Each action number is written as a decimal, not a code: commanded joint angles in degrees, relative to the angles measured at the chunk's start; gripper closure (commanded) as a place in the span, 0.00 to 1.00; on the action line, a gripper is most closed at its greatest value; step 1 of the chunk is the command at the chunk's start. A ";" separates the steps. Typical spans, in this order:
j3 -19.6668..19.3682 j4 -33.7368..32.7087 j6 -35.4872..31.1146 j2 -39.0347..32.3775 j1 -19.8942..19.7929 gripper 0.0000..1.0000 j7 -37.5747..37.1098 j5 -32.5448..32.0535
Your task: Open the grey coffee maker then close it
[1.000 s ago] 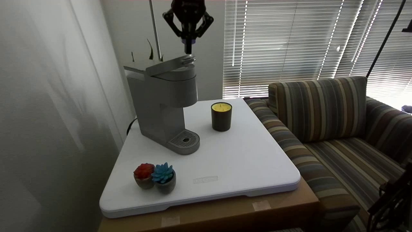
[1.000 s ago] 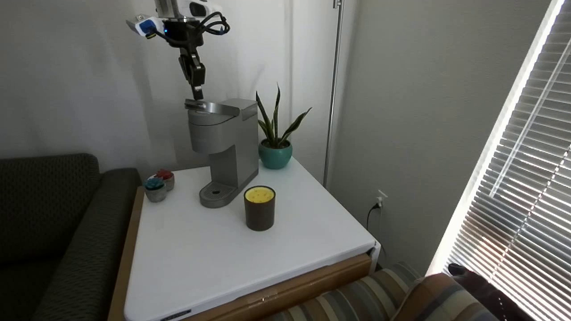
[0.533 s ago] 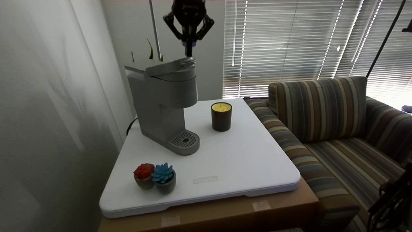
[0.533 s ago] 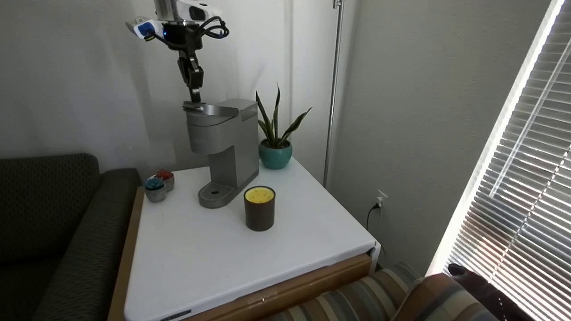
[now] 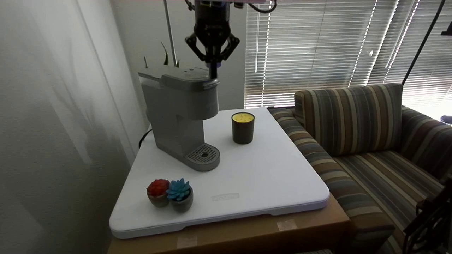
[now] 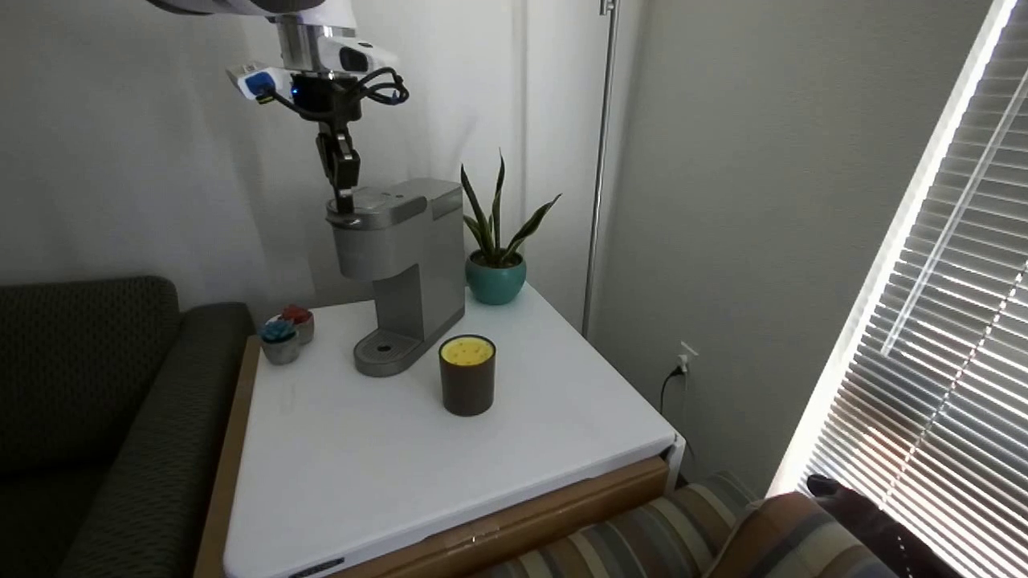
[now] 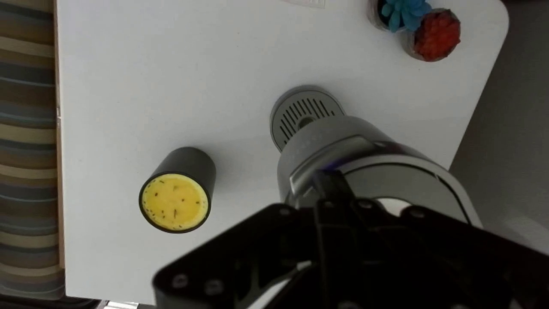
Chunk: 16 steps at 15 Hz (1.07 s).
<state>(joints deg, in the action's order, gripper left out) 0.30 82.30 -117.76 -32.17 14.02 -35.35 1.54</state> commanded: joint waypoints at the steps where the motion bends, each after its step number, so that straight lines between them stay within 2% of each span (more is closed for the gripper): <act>1: 0.82 1.80 1.17 -1.32 -0.48 1.00 -0.11 1.32; 16: 0.04 0.94 0.89 1.20 0.04 1.00 -0.25 -0.85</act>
<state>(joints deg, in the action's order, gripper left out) 0.40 82.15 -117.53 -31.99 14.06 -35.39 1.31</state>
